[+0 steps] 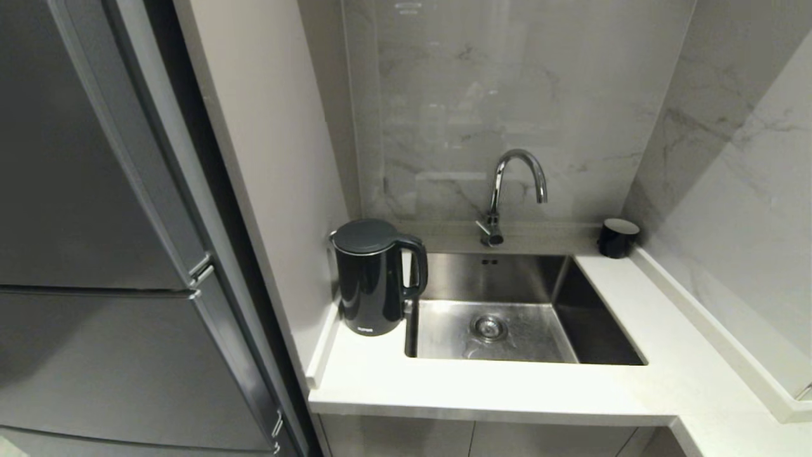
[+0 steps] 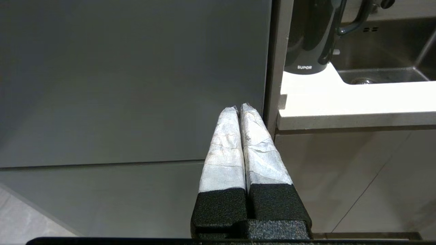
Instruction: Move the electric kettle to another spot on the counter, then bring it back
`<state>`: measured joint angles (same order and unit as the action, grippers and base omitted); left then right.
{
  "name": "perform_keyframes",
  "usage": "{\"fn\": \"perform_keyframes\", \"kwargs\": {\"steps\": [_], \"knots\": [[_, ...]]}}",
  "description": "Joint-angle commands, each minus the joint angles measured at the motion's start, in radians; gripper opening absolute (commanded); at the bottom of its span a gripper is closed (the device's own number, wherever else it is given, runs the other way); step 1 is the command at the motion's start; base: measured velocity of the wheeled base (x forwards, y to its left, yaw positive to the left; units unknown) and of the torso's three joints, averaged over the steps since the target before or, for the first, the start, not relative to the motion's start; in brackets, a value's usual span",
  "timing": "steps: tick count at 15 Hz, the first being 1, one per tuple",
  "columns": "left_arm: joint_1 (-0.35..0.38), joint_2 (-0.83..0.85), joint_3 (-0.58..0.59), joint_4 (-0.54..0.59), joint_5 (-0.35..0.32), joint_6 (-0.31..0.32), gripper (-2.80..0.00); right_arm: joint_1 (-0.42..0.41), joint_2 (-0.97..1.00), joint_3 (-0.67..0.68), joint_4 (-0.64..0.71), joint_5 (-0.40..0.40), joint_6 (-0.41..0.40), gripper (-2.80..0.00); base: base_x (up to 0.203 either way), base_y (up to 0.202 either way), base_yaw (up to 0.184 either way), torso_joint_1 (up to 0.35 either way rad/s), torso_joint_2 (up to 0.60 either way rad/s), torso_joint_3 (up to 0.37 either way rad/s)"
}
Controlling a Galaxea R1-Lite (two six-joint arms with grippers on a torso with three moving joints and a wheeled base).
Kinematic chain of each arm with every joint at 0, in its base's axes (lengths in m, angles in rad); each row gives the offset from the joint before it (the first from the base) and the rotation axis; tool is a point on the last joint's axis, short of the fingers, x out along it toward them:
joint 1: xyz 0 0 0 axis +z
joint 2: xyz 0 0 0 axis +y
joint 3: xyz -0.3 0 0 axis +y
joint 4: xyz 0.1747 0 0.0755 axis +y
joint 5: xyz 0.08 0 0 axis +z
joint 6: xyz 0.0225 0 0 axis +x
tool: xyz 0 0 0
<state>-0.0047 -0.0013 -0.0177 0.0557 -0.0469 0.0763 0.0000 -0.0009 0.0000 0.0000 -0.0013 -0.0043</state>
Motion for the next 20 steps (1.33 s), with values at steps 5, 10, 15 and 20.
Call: {"fn": "perform_keyframes", "kwargs": {"steps": [5,10,15,20], "knots": [[0.000,0.003,-0.001,-0.001,-0.001,0.000,-2.80,0.000,0.001,0.000,0.000,0.001,0.000,-2.80,0.000,0.041,-0.003,0.000,0.00,0.003],[0.000,0.003,-0.001,-0.001,-0.001,0.000,-2.80,0.000,0.001,0.000,0.000,0.000,0.000,-2.80,0.000,0.121,-0.001,0.001,0.00,0.001],[0.000,0.003,-0.001,-0.001,-0.001,0.000,-2.80,0.000,0.001,0.000,0.000,0.000,0.000,-2.80,0.000,0.000,0.000,-0.007,0.01,0.007],[0.000,0.003,0.000,-0.001,-0.001,0.000,-2.80,0.000,0.001,0.000,0.000,0.000,0.001,-2.80,0.000,0.000,0.000,-0.110,0.27,0.147]]}}
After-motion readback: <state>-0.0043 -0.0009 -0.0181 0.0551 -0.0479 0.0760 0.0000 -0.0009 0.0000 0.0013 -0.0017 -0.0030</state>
